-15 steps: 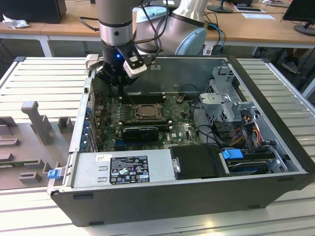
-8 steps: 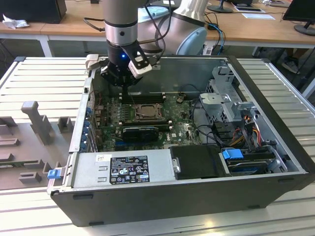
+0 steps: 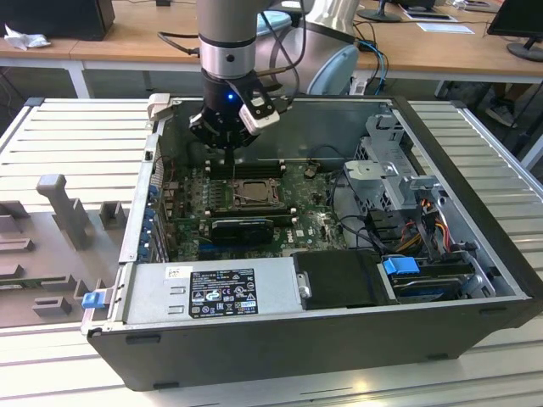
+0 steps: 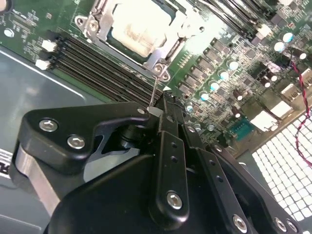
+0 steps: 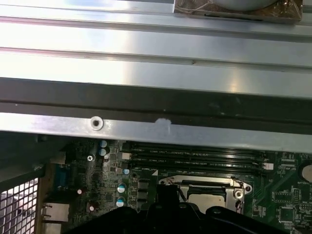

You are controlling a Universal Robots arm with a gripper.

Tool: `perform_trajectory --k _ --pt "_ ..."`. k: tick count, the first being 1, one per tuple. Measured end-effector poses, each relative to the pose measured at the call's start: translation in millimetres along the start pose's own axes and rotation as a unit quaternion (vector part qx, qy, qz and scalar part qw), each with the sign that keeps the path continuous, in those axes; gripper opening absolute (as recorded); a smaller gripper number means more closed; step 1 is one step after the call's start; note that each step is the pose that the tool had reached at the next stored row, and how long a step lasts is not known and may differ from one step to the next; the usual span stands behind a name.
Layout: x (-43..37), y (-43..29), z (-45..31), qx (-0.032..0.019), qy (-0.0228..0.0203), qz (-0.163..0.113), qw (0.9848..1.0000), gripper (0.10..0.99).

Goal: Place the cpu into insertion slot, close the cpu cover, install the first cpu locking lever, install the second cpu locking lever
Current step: 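Install the first cpu locking lever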

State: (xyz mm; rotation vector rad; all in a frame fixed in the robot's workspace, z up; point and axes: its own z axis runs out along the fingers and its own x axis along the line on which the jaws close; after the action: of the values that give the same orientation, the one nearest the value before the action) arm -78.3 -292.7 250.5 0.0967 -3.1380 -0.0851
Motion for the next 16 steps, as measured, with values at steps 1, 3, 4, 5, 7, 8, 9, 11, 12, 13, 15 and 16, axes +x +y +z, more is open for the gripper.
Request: perform_trajectory --k 1,3,4,5,7,8,9,11,12,13,15,16 --pt "-1.2 -0.1 0.0 0.0 0.0 0.0 1.0 0.106" --pt "-4.2 -0.3 0.0 0.0001 0.0 0.0 1.0 0.106" --pt "-5.6 -0.4 -0.1 0.0001 0.0001 0.0 1.0 0.106" --pt "-6.4 -0.4 -0.1 0.0002 0.0001 0.0 1.0 0.106" --pt "-8.0 -0.5 0.0 0.0001 0.0 0.0 1.0 0.106" --pt "-9.2 -0.6 0.0 0.0001 0.0 0.0 1.0 0.106" --pt "-10.3 -0.6 0.0 0.0001 0.0 0.0 1.0 0.106" --pt "-12.7 -0.8 0.0 0.0001 0.0 0.0 1.0 0.106" --pt "-14.0 -0.9 0.0 0.0001 0.0 0.0 1.0 0.106" --pt "-14.8 -0.9 -0.1 0.0001 0.0001 0.0 1.0 0.106" --pt "-17.9 -1.1 -0.1 0.0001 0.0 0.0 1.0 0.106" --pt "-19.1 -1.2 -0.1 0.0001 0.0 0.0 1.0 0.106"
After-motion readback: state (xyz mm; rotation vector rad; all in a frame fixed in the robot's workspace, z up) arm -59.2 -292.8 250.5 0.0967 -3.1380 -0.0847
